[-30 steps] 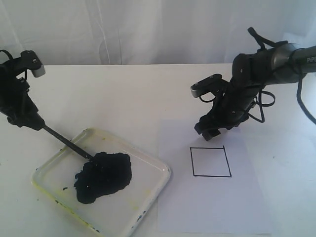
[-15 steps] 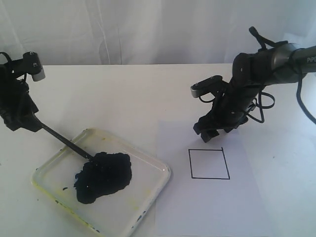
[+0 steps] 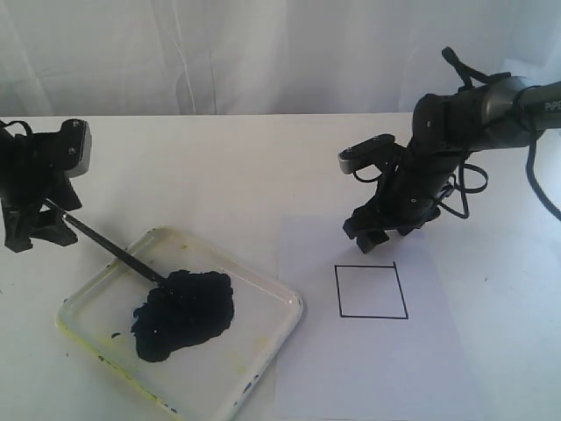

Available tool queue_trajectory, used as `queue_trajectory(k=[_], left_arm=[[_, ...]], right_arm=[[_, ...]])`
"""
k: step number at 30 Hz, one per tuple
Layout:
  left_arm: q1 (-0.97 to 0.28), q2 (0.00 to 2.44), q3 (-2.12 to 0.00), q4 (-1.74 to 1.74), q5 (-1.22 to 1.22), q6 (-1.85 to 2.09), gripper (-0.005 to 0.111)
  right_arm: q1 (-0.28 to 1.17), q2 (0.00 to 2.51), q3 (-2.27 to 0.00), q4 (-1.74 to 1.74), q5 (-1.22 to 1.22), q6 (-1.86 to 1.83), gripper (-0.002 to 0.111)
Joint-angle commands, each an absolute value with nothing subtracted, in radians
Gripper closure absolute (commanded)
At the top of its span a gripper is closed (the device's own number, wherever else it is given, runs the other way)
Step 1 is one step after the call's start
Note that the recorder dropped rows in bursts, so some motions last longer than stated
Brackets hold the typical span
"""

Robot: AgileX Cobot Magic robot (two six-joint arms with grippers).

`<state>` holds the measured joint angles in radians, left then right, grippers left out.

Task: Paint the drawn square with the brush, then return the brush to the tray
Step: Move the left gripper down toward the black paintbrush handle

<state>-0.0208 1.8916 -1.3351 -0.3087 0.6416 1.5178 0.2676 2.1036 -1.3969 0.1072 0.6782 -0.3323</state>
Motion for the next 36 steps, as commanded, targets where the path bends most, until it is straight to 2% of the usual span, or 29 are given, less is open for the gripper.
queue_trajectory(k=[1,6,17,27,36], left_arm=[[-0.024,1.912,-1.337,-0.34,0.627,1.597,0.044],[-0.024,1.915,-1.337,-0.37,0.537,1.594,0.044],[-0.024,1.931,-1.337,-0.418,0.667,1.656,0.044],[-0.024,1.991,-1.337,-0.459,0.576,1.685,0.044],[-0.026,1.995,-1.337,-0.463,0.599,1.705,0.044]], right_arm=[[0.268,2.119,-1.395,0.1,0.685,-0.335,0.042],[0.268,2.119,-1.395,0.098,0.685,-0.335,0.042],[0.268,2.119,-1.395,0.097,0.681,-0.335,0.042],[0.268,2.119,-1.395,0.097,0.681,-0.335,0.042],[0.268,2.119,-1.395,0.097,0.675,-0.335,0.042]])
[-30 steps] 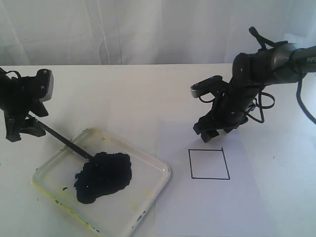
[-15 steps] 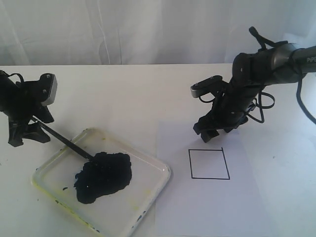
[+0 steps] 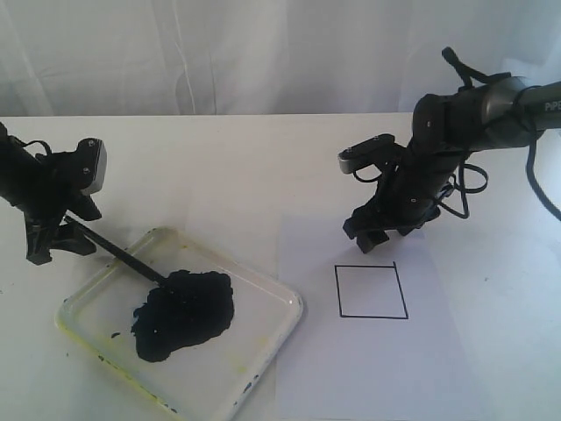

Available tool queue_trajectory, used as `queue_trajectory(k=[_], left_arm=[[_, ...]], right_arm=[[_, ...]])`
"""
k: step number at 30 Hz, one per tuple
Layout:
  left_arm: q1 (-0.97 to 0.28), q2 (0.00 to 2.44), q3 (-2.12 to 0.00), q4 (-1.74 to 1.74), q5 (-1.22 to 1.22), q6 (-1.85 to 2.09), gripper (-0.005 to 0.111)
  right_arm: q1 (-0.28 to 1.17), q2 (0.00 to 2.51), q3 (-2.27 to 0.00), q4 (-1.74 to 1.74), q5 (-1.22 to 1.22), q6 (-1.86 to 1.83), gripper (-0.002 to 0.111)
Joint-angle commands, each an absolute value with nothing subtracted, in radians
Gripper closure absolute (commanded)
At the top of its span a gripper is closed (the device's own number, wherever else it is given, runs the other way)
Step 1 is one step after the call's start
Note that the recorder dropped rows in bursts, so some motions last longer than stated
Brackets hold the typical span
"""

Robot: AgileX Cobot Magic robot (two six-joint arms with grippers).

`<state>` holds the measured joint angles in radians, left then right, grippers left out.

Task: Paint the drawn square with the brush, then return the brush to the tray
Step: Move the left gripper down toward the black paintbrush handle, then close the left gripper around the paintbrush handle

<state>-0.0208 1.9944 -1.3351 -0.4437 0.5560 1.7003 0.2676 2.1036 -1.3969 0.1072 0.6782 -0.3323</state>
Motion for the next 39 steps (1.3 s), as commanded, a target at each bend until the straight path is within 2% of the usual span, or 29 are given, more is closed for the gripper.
queue_trajectory(k=[1,7,15,39], left_arm=[[-0.026,1.995,-1.337,-0.463,0.61,1.705,0.044],[-0.026,1.995,-1.337,-0.463,0.639,1.705,0.044],[-0.026,1.994,-1.337,-0.463,0.655,1.705,0.051],[-0.034,1.954,-1.337,-0.517,0.699,1.732,0.051]], right_arm=[[0.268,2.119,-1.395,0.097,0.675,-0.335,0.042],[0.268,2.119,-1.395,0.097,0.688,-0.335,0.042],[0.268,2.119,-1.395,0.097,0.686,-0.335,0.042],[0.268,2.119,-1.395,0.099,0.69,-0.335,0.042]])
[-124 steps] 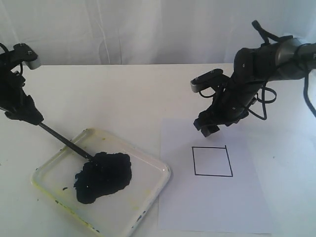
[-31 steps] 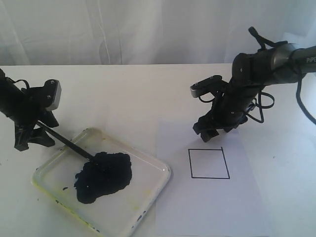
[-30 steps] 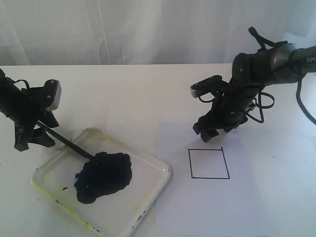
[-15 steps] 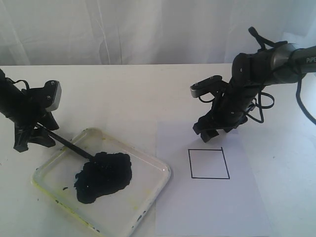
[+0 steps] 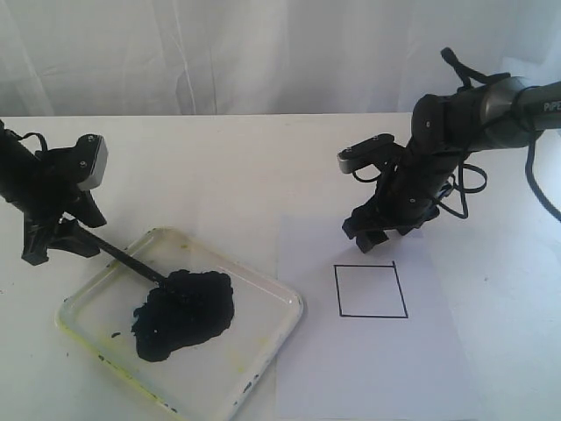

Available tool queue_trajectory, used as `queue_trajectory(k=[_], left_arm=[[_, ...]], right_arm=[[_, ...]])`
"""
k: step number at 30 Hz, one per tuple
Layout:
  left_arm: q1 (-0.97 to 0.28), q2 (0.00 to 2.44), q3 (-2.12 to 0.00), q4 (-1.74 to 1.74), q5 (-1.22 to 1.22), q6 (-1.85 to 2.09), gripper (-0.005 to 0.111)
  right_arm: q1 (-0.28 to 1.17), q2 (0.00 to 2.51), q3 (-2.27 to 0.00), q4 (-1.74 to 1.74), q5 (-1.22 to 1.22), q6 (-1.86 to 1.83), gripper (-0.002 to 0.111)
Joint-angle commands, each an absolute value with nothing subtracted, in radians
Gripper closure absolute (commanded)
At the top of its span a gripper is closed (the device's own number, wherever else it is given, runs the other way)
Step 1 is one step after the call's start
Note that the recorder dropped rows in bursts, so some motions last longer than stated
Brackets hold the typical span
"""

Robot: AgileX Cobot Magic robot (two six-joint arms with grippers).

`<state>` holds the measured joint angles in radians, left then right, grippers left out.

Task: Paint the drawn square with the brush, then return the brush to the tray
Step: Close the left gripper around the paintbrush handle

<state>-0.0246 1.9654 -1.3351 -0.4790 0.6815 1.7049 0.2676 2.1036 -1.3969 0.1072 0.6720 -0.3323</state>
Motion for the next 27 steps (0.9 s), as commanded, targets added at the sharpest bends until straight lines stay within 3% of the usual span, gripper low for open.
queue_trajectory(k=[1,27], left_arm=[[-0.035,1.954,-1.337,-0.517,0.699,1.742,0.051],[-0.047,1.988,-1.337,-0.445,0.586,1.814,0.051]], right_arm=[[0.268,2.119,-1.395,0.099,0.688,-0.335,0.042],[0.268,2.119,-1.395,0.099,0.684,-0.335,0.042]])
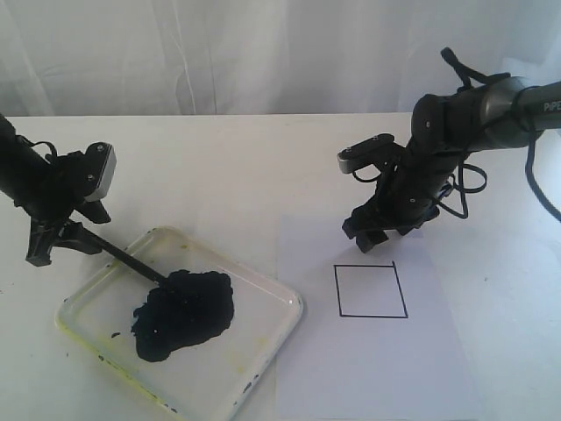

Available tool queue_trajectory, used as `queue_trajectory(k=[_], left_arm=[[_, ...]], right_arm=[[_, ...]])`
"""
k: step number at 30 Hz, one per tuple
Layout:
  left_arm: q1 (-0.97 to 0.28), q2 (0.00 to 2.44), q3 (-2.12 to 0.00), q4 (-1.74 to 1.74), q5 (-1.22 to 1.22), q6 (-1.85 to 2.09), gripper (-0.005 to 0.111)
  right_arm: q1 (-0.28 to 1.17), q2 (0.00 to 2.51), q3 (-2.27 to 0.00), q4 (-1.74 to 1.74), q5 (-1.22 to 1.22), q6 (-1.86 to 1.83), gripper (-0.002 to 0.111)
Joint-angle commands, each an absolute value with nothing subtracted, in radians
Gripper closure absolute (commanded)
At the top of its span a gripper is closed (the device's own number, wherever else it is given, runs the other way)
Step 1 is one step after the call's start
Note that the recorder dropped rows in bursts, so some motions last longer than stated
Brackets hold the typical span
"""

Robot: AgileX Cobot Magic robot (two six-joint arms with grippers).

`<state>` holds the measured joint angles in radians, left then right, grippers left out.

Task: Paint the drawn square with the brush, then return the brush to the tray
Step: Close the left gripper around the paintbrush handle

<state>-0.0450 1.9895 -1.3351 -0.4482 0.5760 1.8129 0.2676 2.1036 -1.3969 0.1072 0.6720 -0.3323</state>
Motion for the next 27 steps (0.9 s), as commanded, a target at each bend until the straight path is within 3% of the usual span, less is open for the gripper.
queue_trajectory(k=[1,15,20,27], left_arm=[[-0.045,1.99,-1.337,-0.445,0.578,1.814,0.051],[-0.045,1.994,-1.337,-0.441,0.643,1.804,0.051],[-0.045,1.967,-1.337,-0.439,0.692,1.804,0.07],[-0.045,1.967,-1.337,-0.363,0.688,1.804,0.07]], right_arm=[[0.268,2.119,-1.395,0.099,0.684,-0.335,0.042],[0.268,2.119,-1.395,0.099,0.681,-0.335,0.042],[0.268,2.119,-1.395,0.097,0.679,-0.335,0.042],[0.268,2.119,-1.395,0.099,0.683,-0.335,0.042]])
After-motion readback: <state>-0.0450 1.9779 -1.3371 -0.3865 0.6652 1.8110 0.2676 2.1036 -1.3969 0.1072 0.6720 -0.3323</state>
